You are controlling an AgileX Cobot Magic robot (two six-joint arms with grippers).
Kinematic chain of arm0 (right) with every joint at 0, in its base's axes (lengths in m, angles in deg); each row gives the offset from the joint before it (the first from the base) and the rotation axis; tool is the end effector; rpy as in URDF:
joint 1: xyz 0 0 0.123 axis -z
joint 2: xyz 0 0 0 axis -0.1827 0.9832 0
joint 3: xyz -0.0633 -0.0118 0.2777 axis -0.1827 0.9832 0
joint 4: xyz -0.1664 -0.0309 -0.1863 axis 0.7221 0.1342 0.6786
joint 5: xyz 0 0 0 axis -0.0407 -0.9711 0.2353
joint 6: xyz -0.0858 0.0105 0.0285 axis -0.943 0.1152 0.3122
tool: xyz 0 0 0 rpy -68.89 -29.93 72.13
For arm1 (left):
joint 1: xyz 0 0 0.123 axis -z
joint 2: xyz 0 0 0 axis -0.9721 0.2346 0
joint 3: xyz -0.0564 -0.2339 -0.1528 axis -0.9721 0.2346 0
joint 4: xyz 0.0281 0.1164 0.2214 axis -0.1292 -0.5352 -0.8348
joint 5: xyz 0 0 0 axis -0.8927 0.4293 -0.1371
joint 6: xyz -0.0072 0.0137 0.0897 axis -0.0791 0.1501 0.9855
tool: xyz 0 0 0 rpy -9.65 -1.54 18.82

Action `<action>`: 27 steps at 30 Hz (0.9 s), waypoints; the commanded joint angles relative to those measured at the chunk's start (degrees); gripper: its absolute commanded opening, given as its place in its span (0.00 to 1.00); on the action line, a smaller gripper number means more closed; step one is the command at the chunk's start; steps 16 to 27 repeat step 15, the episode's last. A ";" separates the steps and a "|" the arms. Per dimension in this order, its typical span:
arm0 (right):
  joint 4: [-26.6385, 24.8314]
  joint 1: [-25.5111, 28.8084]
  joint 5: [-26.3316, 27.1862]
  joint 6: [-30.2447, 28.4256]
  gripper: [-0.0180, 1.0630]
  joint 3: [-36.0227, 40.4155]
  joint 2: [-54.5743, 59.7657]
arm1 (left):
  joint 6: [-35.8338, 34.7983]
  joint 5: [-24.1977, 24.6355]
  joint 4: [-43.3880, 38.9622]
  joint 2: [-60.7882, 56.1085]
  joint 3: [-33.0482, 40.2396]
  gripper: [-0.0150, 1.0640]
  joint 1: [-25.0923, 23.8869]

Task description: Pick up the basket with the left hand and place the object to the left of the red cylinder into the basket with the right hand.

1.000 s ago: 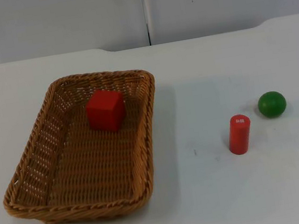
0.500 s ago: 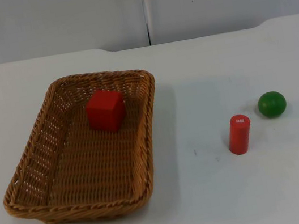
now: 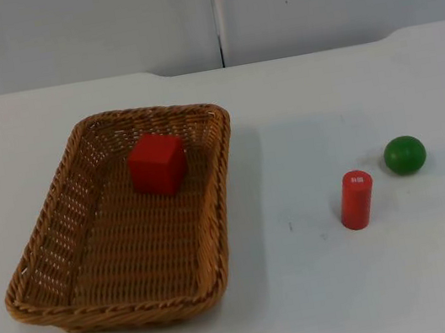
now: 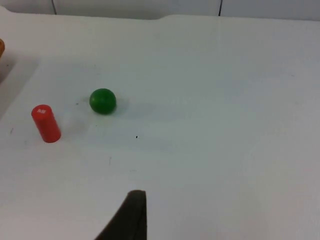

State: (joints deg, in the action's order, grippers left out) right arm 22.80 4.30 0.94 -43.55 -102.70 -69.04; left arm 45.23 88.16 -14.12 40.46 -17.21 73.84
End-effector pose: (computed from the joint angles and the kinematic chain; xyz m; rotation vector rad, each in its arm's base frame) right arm -0.0069 -0.0066 0.2802 -0.0989 2.0481 -0.0136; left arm -0.0045 -0.0007 0.2762 -0.0463 2.0597 0.0217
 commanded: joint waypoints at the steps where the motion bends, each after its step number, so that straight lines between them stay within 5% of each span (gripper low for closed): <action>1: -0.23 0.52 0.35 0.21 0.99 0.15 -0.11 | 0.00 0.16 0.38 -0.25 0.23 0.99 -0.23; 27: -0.23 2.59 0.35 0.21 0.99 0.15 -0.11 | 0.00 0.16 0.38 -0.25 0.23 0.99 -0.23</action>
